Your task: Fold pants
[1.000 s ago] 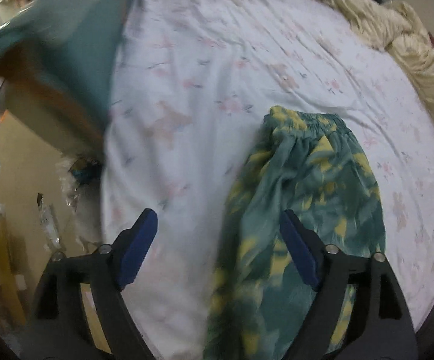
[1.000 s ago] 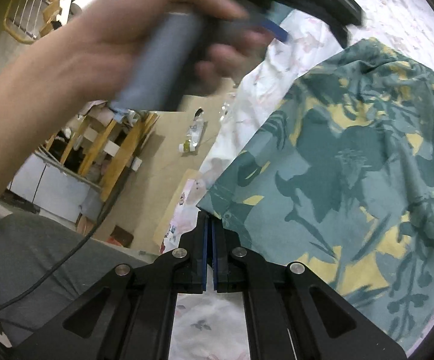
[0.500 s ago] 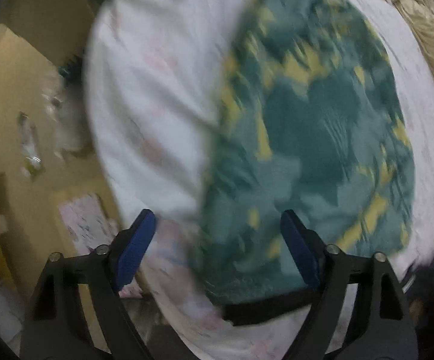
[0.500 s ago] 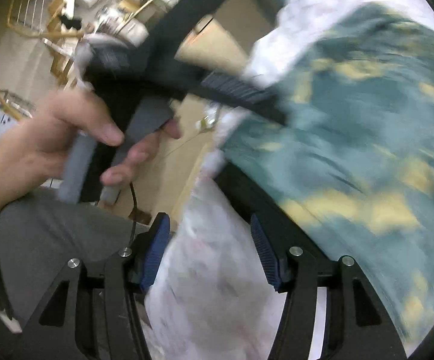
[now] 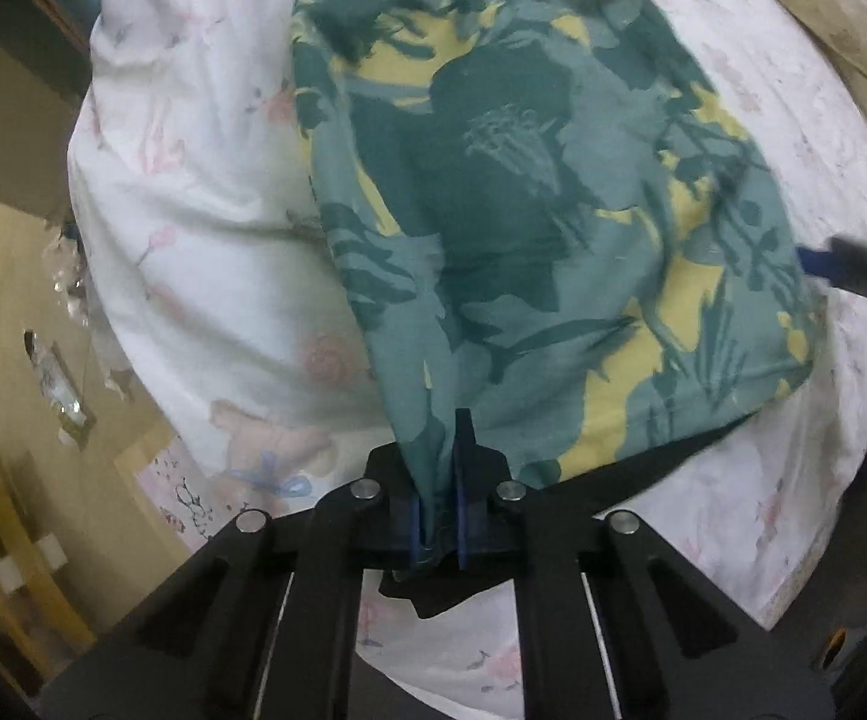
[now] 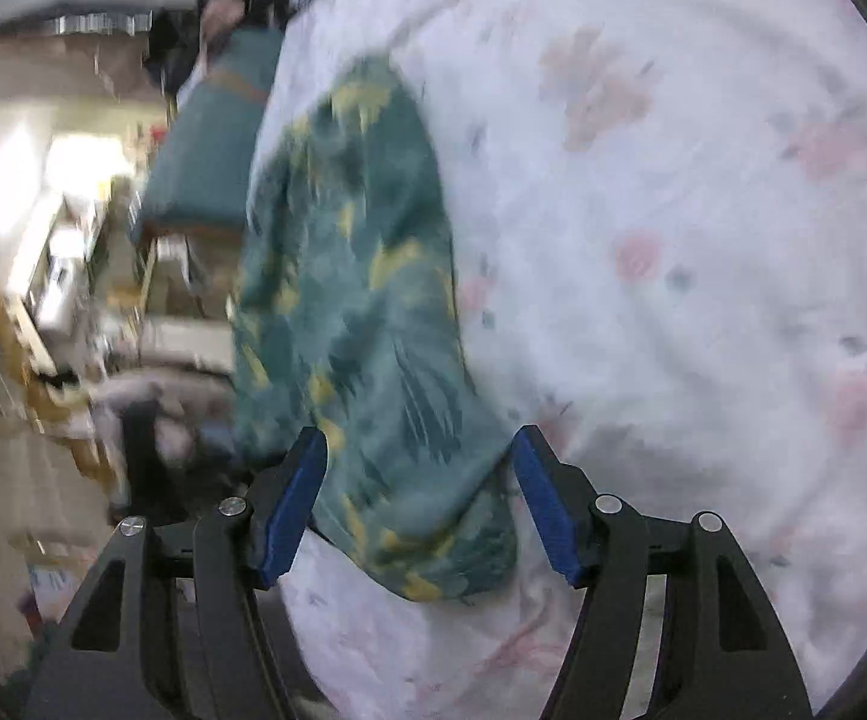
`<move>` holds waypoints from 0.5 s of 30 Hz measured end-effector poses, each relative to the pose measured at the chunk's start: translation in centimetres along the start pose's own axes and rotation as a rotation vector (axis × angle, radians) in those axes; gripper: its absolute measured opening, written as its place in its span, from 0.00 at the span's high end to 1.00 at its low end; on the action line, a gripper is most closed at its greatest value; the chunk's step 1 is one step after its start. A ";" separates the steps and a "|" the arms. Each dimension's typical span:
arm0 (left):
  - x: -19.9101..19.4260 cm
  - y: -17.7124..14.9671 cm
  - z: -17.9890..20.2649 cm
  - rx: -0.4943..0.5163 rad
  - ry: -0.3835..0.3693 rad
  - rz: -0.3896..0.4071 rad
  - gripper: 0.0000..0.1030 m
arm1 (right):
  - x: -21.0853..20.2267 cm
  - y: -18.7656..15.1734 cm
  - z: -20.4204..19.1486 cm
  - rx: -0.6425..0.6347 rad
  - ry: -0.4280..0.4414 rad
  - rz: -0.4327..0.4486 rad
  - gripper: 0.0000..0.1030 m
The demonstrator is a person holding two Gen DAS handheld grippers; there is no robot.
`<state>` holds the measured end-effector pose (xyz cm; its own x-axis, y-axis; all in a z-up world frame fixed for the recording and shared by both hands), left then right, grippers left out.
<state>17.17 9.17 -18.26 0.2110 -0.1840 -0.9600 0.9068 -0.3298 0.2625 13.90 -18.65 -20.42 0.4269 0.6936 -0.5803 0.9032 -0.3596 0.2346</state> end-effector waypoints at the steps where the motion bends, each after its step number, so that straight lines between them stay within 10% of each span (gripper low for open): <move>1: -0.4 0.1 0.0 -0.003 -0.008 0.001 0.95 | 0.7 -0.5 0.2 -0.014 -0.005 -0.021 0.35; 7: -1.1 0.8 -0.3 -0.050 -0.002 -0.007 0.95 | 4.3 -4.1 -1.3 -0.099 0.030 -0.120 0.49; 9: -0.7 0.2 -1.2 -0.081 0.003 -0.027 0.95 | 4.5 -4.0 -1.1 -0.077 -0.010 -0.087 0.70; 10: -1.1 0.2 -1.1 -0.104 -0.009 -0.027 0.96 | 4.4 -3.9 -1.3 -0.045 0.001 -0.084 0.95; 15: -7.4 1.2 1.7 -0.134 0.002 0.136 0.96 | -0.7 -1.8 -5.4 -0.160 0.063 0.060 0.95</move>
<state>16.11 8.58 -10.66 0.3352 -0.2166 -0.9169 0.9104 -0.1761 0.3744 12.25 -15.13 -16.24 0.4779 0.7132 -0.5128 0.8695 -0.3013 0.3914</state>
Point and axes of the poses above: each gripper's, at about its wrist camera, not at the fingertips, and x roughly the way its jaws point, z to its right, y to its top, the point moved 4 cm from there along x, roughly the way its jaws point, and after that the axes turned 13 degrees about z, right-handed, at the moved point
